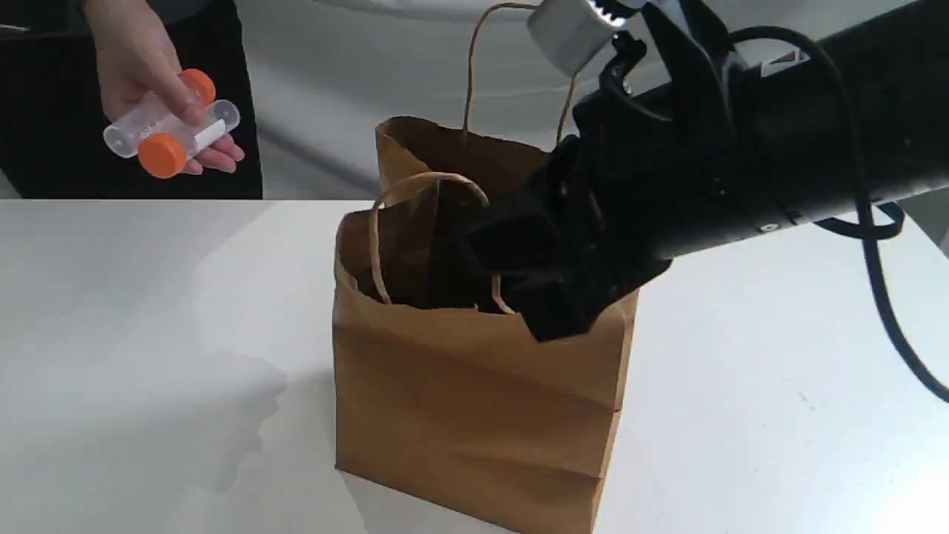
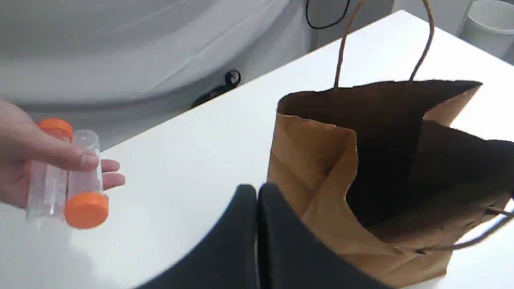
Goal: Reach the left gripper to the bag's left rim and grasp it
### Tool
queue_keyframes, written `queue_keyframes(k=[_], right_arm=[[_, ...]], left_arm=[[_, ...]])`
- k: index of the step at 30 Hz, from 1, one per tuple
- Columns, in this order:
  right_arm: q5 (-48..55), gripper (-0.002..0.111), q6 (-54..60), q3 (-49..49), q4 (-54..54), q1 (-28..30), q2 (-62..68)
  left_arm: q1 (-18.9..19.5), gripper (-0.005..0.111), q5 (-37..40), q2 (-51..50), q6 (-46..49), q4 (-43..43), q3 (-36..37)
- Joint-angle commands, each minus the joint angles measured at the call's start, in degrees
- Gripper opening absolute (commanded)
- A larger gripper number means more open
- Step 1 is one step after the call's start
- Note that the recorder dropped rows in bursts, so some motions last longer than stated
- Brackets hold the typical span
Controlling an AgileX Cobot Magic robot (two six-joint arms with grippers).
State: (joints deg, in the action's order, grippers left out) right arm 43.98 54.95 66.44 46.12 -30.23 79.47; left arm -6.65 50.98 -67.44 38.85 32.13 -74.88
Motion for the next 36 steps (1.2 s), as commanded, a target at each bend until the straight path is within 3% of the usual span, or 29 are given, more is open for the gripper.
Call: queue_keyframes(k=[1, 6, 11, 18, 29, 36], right_arm=[[1.1, 0.0, -0.4, 0.4, -0.1, -0.1, 0.0], [1.1, 0.0, -0.4, 0.4, -0.4, -0.1, 0.0], [1.1, 0.0, -0.4, 0.4, -0.5, -0.1, 0.0], [0.2, 0.0, -2.3, 0.4, -0.5, -0.1, 0.0], [0.2, 0.0, -4.3, 0.4, -0.5, -0.1, 0.0], [0.2, 0.0, -4.7, 0.4, -0.5, -0.1, 0.0]], left_arm=[[-0.2, 0.0, 4.1, -5.6, 2.4, 3.4, -4.6], [-0.2, 0.0, 14.4, -16.6, 9.1, 13.3, -12.0], [-0.2, 0.009, 19.0, -27.1, 9.3, 13.9, -19.2], [-0.2, 0.055, 19.0, -38.6, 12.2, 13.9, -27.6], [-0.3, 0.057, 19.0, -44.7, 16.1, 15.6, -38.9], [-4.4, 0.057, 19.0, -46.4, 21.2, 13.8, -40.1]])
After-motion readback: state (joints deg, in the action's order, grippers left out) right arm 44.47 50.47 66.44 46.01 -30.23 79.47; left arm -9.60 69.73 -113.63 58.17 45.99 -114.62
